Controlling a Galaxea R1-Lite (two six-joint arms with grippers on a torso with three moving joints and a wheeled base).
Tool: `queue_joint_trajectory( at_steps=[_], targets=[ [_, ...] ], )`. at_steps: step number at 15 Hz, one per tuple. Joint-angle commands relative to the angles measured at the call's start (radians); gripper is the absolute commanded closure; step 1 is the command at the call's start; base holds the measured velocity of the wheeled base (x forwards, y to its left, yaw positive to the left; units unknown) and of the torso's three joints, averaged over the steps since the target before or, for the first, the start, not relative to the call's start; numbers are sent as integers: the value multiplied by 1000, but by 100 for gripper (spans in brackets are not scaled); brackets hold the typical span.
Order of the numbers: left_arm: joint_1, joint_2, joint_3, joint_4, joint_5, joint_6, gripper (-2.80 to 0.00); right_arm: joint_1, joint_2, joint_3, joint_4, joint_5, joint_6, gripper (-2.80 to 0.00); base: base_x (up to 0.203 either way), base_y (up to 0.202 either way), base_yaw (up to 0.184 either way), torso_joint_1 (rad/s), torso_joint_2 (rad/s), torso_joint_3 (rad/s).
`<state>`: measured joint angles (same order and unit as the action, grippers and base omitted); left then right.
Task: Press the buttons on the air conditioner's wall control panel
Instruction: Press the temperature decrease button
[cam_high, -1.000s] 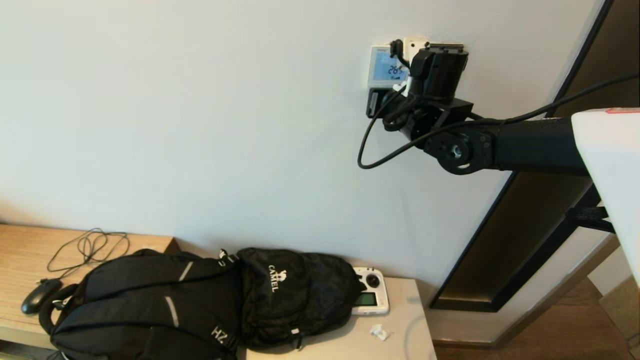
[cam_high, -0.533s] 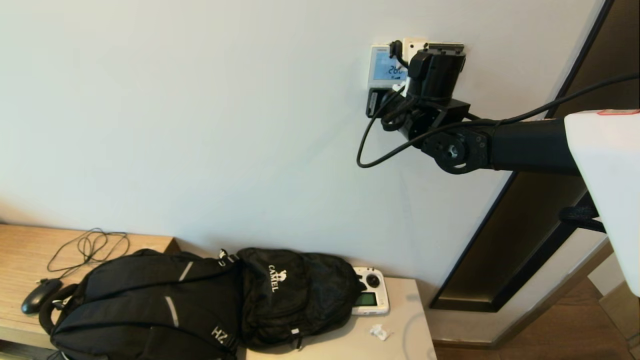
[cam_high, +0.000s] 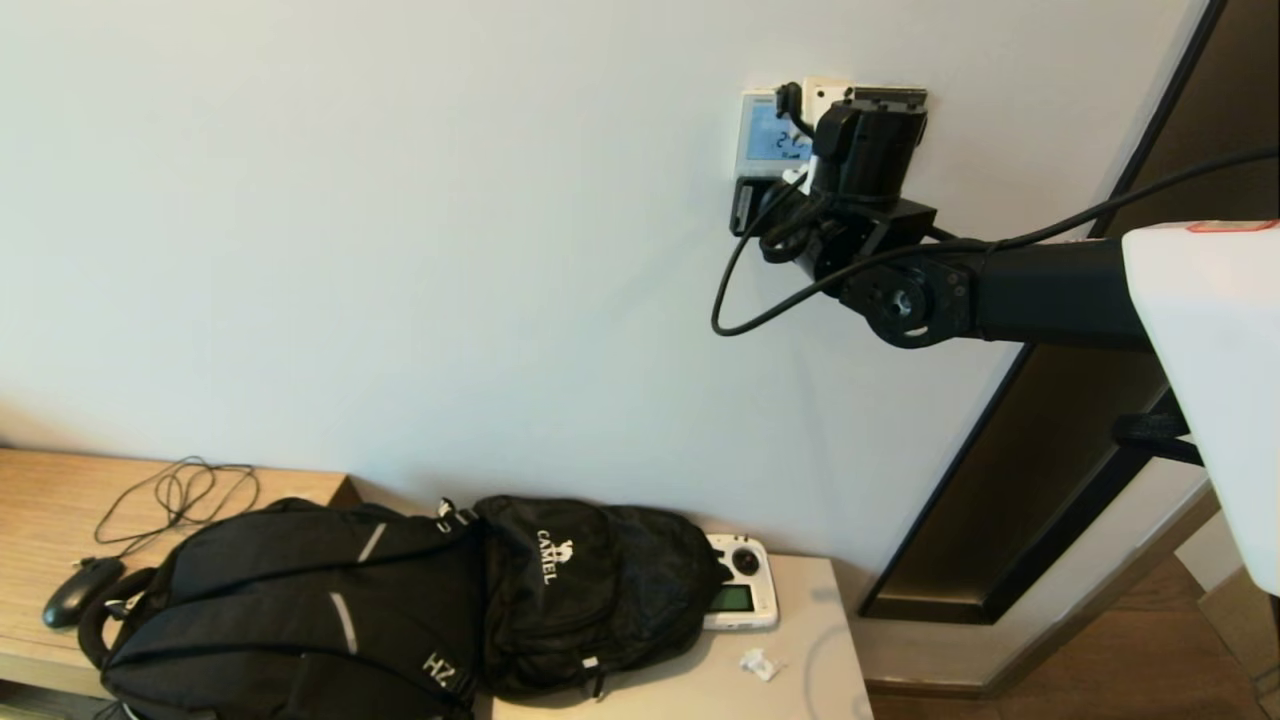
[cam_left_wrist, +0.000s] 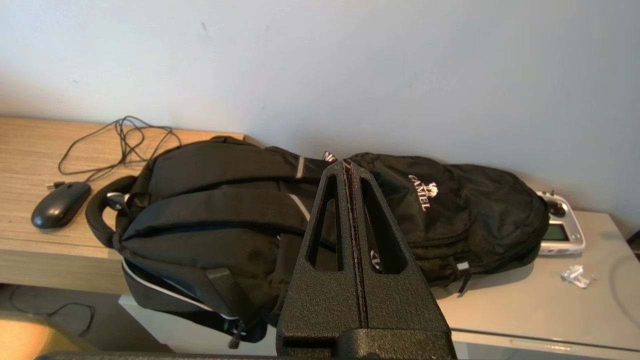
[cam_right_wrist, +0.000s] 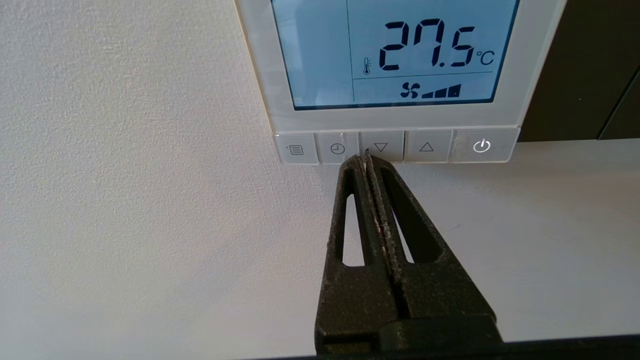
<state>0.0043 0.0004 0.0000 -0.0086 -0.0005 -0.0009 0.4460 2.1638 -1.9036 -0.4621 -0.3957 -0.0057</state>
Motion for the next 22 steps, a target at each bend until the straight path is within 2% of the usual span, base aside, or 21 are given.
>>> queue_joint_trajectory(
  at_steps=[1, 22],
  targets=[
    [0, -2, 0, -1, 1, -1, 0, -1, 4, 0, -3, 0, 0, 0, 0, 0, 0, 0, 0, 0],
    [0, -2, 0, -1, 0, -1, 0, -4, 2, -2, -10, -6, 3, 0, 0, 0, 0, 0, 0, 0]
  ],
)
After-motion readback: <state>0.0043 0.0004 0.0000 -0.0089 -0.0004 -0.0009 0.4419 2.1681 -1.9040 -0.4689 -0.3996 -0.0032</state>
